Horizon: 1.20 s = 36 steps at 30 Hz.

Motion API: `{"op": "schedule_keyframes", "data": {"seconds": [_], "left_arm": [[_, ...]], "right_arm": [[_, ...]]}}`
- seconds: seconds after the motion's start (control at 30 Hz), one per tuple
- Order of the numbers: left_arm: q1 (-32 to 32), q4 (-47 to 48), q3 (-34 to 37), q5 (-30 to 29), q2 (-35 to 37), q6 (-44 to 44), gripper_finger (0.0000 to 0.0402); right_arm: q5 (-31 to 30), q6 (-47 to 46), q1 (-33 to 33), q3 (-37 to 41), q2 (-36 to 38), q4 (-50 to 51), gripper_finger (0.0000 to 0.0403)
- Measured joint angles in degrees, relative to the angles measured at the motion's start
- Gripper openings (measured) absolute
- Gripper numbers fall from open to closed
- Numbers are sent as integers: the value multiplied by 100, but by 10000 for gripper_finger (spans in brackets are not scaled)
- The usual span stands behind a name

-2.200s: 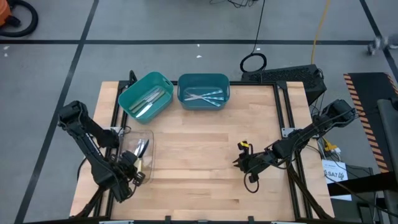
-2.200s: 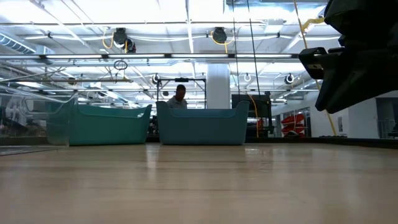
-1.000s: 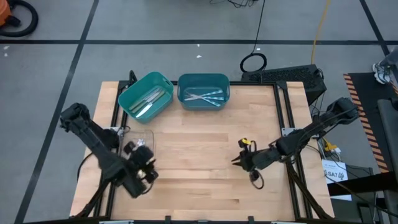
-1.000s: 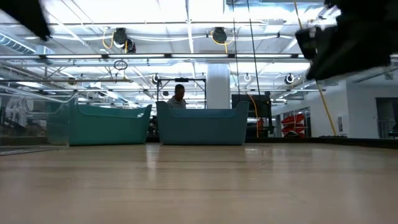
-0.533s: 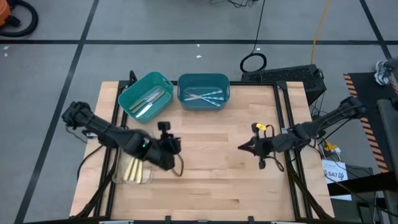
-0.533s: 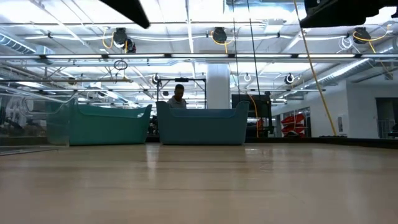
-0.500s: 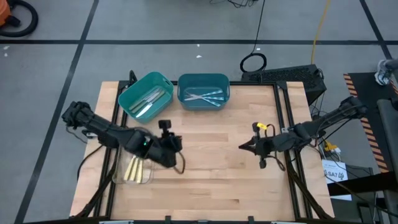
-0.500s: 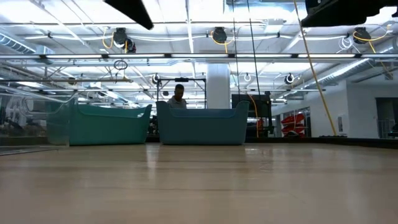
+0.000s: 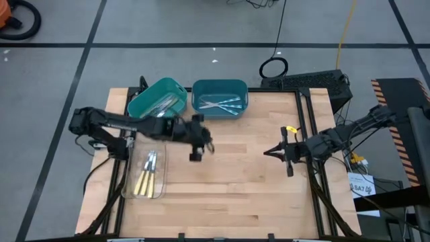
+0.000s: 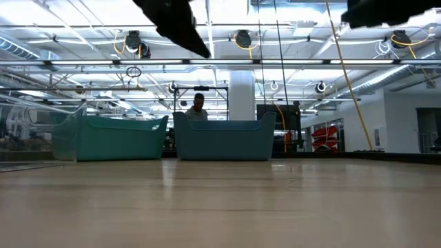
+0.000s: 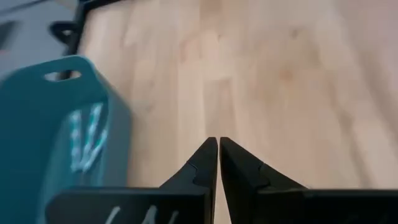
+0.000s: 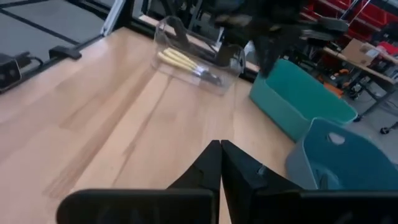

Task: Sort silverware by color (type)
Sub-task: Return to Home Position

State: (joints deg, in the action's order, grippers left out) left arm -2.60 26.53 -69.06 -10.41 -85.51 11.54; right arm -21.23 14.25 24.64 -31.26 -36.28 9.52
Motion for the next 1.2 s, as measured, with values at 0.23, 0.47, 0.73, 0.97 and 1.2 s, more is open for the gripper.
{"op": "schedule_keyframes", "data": {"seconds": [0.23, 0.47, 0.73, 0.97, 1.2], "left_arm": [[434, -864, 384, 1072, 41, 273, 26], [416, -905, 375, 1042, 228, 294, 26], [202, -1849, 1018, 918, 220, -259, 26], [-251, -2733, 2209, 47, 605, -898, 26], [-963, -3447, 3257, -1073, 1749, -1022, 26]], "right_arm": [[-116, -77, -73, 633, 298, -265, 5], [-102, -74, -225, 1503, 522, -1254, 6], [506, -77, -420, 2047, 543, -1917, 6], [509, -230, -441, 2255, 579, -1919, 6], [508, -299, -441, 2449, 733, -2205, 6]]}}
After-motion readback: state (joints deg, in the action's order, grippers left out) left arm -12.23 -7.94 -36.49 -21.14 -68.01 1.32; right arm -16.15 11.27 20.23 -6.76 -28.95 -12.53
